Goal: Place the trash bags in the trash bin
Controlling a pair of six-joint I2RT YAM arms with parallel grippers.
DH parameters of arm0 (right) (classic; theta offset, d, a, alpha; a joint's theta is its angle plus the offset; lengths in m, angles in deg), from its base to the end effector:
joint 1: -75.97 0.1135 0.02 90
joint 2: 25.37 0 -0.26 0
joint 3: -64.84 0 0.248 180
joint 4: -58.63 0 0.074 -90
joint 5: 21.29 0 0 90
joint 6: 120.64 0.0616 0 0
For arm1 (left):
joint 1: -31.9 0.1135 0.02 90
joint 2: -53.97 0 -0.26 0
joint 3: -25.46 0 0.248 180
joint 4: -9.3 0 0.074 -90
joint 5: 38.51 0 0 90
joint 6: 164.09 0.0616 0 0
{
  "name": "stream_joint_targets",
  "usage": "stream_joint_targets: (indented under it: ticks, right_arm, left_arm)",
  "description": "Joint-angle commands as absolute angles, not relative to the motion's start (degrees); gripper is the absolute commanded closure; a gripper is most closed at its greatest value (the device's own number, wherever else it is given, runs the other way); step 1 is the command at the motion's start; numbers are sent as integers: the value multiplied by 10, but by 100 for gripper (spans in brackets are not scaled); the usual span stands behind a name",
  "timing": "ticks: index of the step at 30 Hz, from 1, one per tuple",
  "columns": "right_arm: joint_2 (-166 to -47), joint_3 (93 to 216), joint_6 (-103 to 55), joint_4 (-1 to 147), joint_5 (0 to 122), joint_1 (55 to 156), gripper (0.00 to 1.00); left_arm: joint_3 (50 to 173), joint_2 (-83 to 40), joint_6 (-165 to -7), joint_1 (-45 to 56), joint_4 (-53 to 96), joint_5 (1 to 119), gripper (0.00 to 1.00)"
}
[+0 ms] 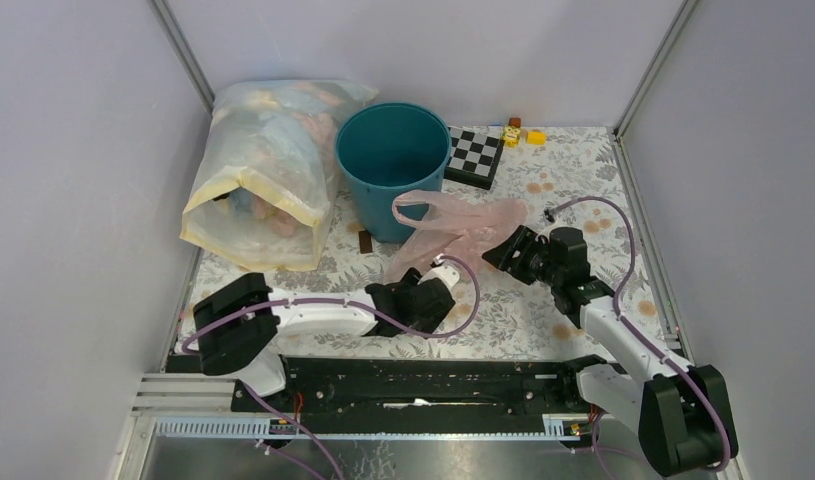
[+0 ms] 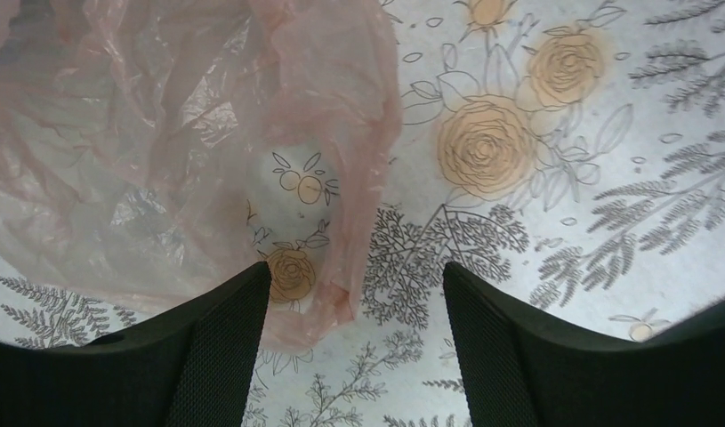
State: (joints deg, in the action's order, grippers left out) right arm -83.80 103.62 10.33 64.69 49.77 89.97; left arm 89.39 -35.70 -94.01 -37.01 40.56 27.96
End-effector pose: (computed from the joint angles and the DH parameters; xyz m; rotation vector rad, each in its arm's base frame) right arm 0.2247 0.0766 0.1942 0.2772 2.1049 0.9248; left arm 0.1356 -0.2831 0.1564 0.8778 2.2909 -0.1433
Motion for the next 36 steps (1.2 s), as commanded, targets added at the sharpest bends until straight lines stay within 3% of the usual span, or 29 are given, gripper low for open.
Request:
stream_joint_targets:
  ticks: [1, 5, 10, 11, 24, 36]
  right_arm:
    - [-812, 1039, 87, 662, 516, 904, 33]
    - [-802, 1034, 89, 666, 527, 904, 34]
    - [-792, 1015, 92, 664, 536, 904, 34]
    - [-790, 1010, 93, 662, 537, 904, 34]
    - [-720, 967, 111, 687, 556, 904, 35]
    - [-645, 981, 91, 772, 528, 904, 31]
  left_arm:
    - [913, -377, -932, -345, 372, 289, 29]
    - [888, -383, -940, -298, 318, 353, 47]
    - [896, -365, -947, -280, 310, 389, 96]
    - [904, -355, -950, -280, 318, 394, 100]
    - [1000, -209, -1050, -278, 374, 499, 100]
    - [876, -120, -1214, -188, 213, 648, 100]
